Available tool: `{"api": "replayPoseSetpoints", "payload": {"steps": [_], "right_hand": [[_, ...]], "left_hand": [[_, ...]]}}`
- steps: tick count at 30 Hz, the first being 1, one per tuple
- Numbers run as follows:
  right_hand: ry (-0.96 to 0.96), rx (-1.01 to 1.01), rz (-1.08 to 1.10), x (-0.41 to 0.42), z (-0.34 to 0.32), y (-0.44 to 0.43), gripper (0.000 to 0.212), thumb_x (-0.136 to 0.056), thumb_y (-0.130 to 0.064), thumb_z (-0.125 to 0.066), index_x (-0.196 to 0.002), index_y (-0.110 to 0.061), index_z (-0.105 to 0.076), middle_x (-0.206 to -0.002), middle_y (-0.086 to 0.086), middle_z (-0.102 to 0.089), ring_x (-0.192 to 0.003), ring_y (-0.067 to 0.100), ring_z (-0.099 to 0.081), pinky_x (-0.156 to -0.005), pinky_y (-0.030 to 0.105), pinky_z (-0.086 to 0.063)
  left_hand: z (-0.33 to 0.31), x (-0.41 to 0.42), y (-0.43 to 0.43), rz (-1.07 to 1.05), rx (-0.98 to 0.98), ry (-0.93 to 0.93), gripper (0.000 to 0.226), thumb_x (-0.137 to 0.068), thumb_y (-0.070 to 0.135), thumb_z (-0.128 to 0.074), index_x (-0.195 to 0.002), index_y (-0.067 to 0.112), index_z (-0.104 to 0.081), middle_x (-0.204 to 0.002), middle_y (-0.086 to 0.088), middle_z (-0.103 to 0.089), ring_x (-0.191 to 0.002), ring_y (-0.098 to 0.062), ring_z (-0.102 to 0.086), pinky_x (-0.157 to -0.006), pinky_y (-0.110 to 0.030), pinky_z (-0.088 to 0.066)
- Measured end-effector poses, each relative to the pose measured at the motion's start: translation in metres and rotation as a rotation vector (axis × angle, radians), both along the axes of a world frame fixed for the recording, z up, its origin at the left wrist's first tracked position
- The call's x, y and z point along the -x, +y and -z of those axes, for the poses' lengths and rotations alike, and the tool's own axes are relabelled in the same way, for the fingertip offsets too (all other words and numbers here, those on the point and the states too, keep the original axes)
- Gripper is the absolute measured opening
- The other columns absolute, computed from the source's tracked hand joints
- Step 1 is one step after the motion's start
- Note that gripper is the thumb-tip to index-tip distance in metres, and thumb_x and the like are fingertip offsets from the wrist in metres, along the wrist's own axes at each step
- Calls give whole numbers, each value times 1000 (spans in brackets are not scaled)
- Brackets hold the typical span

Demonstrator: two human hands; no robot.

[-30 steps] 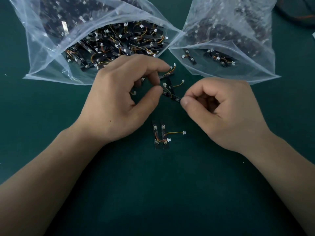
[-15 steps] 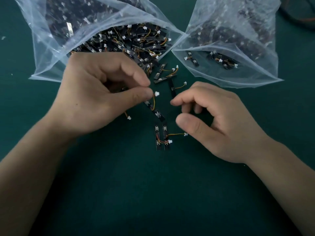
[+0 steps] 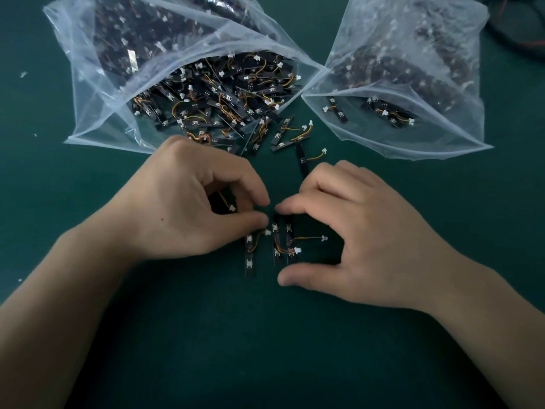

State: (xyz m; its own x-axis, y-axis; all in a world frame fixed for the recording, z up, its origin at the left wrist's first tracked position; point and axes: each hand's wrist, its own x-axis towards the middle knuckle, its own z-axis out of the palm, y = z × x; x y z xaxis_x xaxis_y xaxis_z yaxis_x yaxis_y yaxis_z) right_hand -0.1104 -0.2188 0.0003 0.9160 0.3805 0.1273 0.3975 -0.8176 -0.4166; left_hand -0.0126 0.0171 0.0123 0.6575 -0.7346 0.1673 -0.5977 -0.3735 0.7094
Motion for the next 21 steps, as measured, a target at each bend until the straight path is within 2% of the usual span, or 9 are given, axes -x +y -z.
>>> {"api": "replayPoseSetpoints", "payload": {"steps": [2, 5, 9, 10, 12, 14, 15, 18, 21], "right_hand": [[4, -21, 12, 0, 0, 2, 62, -83, -75, -68, -124, -29, -70, -108, -13, -51, -95, 10, -46, -92, 35, -43], [21, -41, 23, -1, 0, 2, 57, -83, -72, -69, -122, -31, -71, -106, -13, -51, -95, 11, -48, -93, 36, -44], [27, -33, 20, -1, -1, 2, 54, -83, -70, -71, -122, -32, -72, -105, -13, -52, -94, 12, -48, -92, 38, -45], [28, -30, 19, -1, -1, 2, 53, -84, -69, -71, -122, -32, -72, -105, -13, -52, -94, 12, -48, -92, 38, -45], [33, -24, 13, -1, -2, 2, 53, -84, -68, -71, -122, -32, -72, -105, -12, -51, -93, 12, -48, -92, 38, -45], [39, -22, 0, -1, -3, 1, 52, -84, -67, -72, -122, -32, -72, -104, -12, -51, -93, 12, -47, -92, 37, -44], [41, -23, -7, -1, -3, 1, 51, -84, -67, -73, -122, -31, -72, -104, -11, -51, -93, 12, -47, -92, 37, -44], [43, -24, -19, -1, -3, 1, 51, -84, -66, -74, -121, -31, -73, -104, -10, -51, -93, 13, -48, -91, 39, -45], [41, -26, -18, -1, -3, 1, 51, -84, -66, -73, -121, -30, -73, -105, -9, -52, -93, 15, -49, -90, 42, -45]], "left_hand": [[-1, 2, -4, 13, 23, -94, 9, -81, 24, -83, -86, 19, -79, -70, 7, -66, -63, -15, -63, -60, -31, -47], [-1, 3, -5, 18, 51, -199, 2, -81, 9, -77, -83, 10, -77, -67, -2, -56, -65, -21, -55, -63, -30, -41], [0, 2, -3, 7, 7, -276, 16, -66, 2, -69, -76, 12, -76, -65, -1, -57, -66, -27, -51, -68, -40, -41], [-1, 3, -3, 7, -26, -305, 18, -64, 8, -69, -78, 15, -76, -71, 1, -60, -74, -26, -54, -76, -44, -39], [-2, 4, -4, -13, -116, -337, 39, -64, 28, -66, -101, 24, -77, -106, 7, -66, -107, -22, -53, -95, -47, -30], [-4, 6, -5, -29, -197, -308, 79, -60, 42, -62, -139, 29, -62, -148, 10, -49, -135, -17, -32, -108, -42, -19], [-4, 7, -6, -31, -227, -307, 94, -59, 46, -62, -151, 29, -50, -159, 10, -37, -141, -16, -23, -112, -40, -15], [-3, 11, -9, -22, -280, -305, 111, -57, 51, -63, -162, 31, -33, -168, 7, -22, -147, -17, -15, -116, -41, -10], [-1, 9, -8, -20, -279, -300, 110, -57, 50, -62, -162, 32, -33, -169, 6, -21, -150, -22, -16, -117, -42, -10]]}}
